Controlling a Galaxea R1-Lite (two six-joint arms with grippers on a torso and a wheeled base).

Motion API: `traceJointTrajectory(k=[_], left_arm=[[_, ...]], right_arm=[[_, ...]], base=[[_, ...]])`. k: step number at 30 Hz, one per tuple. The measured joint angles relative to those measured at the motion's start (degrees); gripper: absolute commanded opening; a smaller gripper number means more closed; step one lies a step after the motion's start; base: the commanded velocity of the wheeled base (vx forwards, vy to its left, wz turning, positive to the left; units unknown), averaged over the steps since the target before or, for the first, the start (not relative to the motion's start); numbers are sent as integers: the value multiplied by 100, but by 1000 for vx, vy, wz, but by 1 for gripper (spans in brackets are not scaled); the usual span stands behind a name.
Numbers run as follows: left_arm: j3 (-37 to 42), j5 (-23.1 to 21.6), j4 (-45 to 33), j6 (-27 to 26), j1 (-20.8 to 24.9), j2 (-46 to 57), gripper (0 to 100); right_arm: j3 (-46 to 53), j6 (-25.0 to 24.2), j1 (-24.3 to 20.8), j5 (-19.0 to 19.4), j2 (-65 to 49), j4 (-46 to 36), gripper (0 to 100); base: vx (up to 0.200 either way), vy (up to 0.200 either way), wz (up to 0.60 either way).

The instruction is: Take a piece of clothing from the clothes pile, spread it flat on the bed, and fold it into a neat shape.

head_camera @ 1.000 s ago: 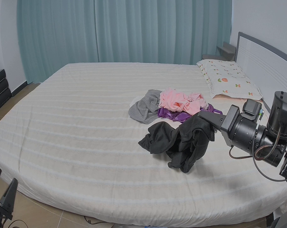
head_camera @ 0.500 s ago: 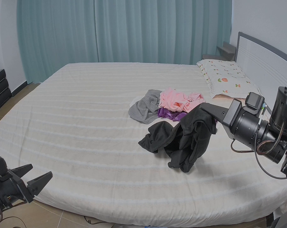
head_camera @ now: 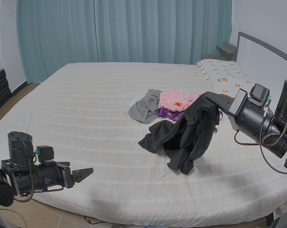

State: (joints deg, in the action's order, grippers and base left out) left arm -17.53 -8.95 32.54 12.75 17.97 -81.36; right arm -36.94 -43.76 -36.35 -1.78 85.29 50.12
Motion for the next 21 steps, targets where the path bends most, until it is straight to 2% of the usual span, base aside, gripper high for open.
traceJointTrajectory(k=[10, 16, 21], left_arm=[[-741, 701, 1251, 539, 1061, -2024, 100], [-1345, 924, 1479, 758, 1519, -2917, 100], [-1847, 955, 1506, 791, 1651, -3451, 100]], right_arm=[[-21, 11, -11, 1, -161, 0, 0], [17, 15, -16, 15, -243, -2, 0], [28, 17, -17, 15, -277, -15, 0]], base=[[0, 0, 0], [0, 0, 0], [0, 0, 0]])
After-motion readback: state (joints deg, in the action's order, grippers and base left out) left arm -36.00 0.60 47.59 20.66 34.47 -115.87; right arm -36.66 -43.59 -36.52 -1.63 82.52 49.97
